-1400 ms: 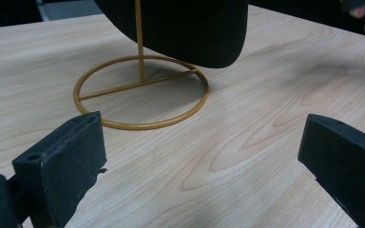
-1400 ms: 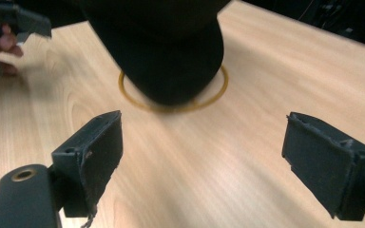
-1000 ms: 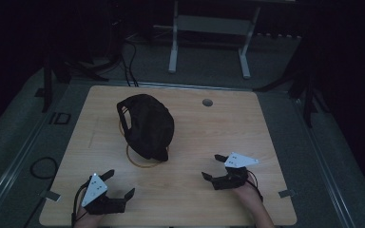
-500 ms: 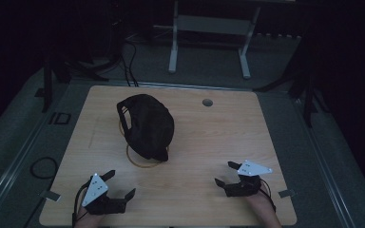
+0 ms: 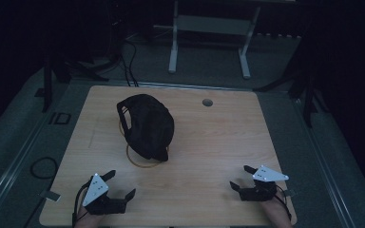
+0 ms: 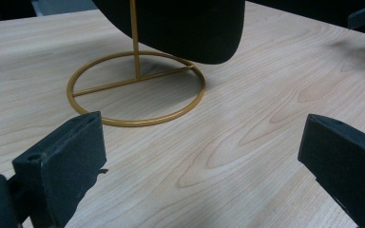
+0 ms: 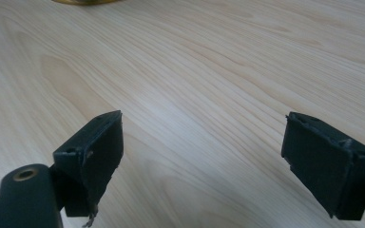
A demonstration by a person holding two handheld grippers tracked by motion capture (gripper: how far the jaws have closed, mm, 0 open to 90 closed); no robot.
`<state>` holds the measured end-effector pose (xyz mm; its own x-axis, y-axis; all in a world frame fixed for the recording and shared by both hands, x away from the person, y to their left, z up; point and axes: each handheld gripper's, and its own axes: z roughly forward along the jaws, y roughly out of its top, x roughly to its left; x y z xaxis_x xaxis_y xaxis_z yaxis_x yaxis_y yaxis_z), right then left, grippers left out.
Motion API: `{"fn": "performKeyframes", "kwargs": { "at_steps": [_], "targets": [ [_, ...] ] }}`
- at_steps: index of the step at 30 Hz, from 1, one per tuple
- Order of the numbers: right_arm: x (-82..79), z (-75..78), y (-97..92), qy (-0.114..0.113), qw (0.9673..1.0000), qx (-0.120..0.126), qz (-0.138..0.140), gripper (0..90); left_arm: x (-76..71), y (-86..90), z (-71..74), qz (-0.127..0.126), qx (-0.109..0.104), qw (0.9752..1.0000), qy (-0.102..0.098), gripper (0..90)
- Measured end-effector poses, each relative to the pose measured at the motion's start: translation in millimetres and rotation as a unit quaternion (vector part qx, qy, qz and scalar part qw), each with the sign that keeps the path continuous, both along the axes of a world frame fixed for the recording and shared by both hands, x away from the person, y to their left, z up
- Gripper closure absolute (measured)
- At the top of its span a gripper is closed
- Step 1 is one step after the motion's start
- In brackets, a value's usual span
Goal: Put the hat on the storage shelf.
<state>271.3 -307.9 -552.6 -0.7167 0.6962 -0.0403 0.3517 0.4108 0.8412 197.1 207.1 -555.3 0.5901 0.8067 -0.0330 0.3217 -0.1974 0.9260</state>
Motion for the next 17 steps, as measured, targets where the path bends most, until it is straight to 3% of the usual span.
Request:
{"fn": "performKeyframes", "kwargs": {
  "at_steps": [8, 17],
  "targets": [
    [1.6, 1.2, -15.6, -0.004, 0.9997, 0.015, -0.02, 13.7, 0.2, 0.4, -0.4, 0.001, -0.003, 1.0, 0.001, 2.3],
    [4.2, -0.1, -18.4, -0.002, 0.9994, 0.016, -0.031, 13.7, 0.4, 0.9, -0.8, 0.001, -0.004, 1.0, 0.002, 2.3]
  ]
}}
